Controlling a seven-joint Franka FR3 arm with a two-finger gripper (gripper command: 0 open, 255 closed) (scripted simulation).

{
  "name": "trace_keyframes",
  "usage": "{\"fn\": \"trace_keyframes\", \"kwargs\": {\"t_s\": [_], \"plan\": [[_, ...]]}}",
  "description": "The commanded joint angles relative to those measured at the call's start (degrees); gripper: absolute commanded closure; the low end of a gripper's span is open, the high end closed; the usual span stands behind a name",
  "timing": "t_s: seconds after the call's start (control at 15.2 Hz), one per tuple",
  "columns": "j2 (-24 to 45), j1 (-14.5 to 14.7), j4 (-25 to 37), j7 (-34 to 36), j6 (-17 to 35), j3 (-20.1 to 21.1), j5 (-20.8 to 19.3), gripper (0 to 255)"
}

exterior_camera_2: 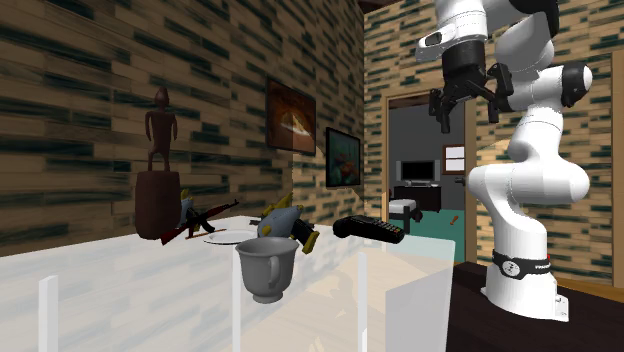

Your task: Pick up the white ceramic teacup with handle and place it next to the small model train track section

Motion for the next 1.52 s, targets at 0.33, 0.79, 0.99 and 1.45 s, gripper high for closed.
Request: {"fn": "trace_keyframes", "kwargs": {"t_s": [0.33,0.79,0.99,1.45], "plan": [[8.38,-0.56,0.65,-2.43,7.95,-1.55,-1.39,0],[21.67,-1.17,4.83,-5.53,17.45,-3.58,-2.48,0],[27.73,-1.4,7.78,-6.81,20.75,-4.36,-2.6,0],[42.38,-2.1,17.3,-9.79,26.29,-5.81,-2.05,0]]}}
